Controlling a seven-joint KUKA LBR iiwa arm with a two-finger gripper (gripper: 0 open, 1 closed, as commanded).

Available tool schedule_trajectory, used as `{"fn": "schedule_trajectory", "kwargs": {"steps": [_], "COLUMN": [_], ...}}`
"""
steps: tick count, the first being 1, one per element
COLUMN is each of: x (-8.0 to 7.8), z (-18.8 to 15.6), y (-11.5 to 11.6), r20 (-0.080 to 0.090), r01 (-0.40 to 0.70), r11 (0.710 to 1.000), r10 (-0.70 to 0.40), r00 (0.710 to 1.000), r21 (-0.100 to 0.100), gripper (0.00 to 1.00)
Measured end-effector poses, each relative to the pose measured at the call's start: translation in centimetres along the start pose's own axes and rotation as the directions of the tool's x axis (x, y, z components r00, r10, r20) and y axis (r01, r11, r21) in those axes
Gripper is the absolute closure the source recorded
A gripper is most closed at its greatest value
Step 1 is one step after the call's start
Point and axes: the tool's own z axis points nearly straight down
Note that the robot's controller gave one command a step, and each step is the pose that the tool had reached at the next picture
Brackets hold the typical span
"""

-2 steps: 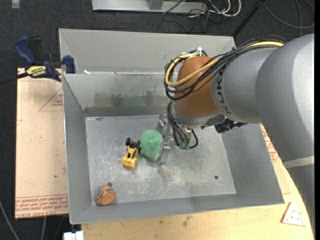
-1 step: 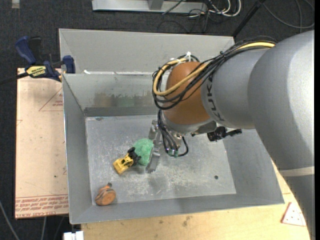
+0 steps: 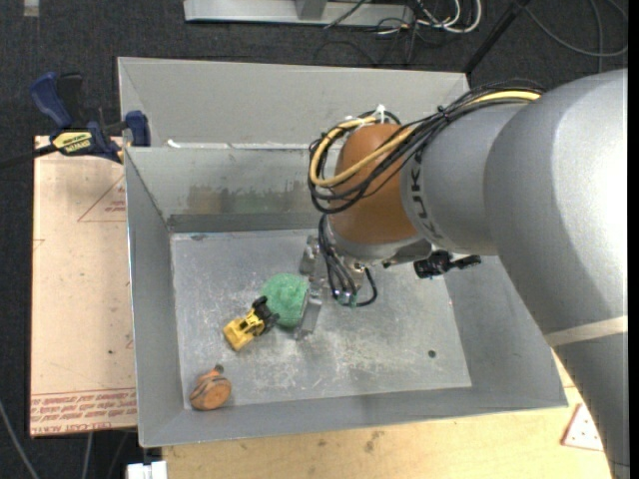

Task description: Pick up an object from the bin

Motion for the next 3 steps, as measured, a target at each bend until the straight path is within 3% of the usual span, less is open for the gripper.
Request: {"fn": "schedule_trajectory", "kwargs": {"steps": [1,3], "x": [4.38,4.43], "z": [0.20,-0.18], "y": [10.64,10.43], "r20": [-0.001,-0.006], "r01": [0.382,0.379], "r11": [0.924,0.925], "r10": [-0.382,-0.379], "r00": [0.924,0.925], "r21": [-0.002,0.001], "gripper": [1.00,1.00]}}
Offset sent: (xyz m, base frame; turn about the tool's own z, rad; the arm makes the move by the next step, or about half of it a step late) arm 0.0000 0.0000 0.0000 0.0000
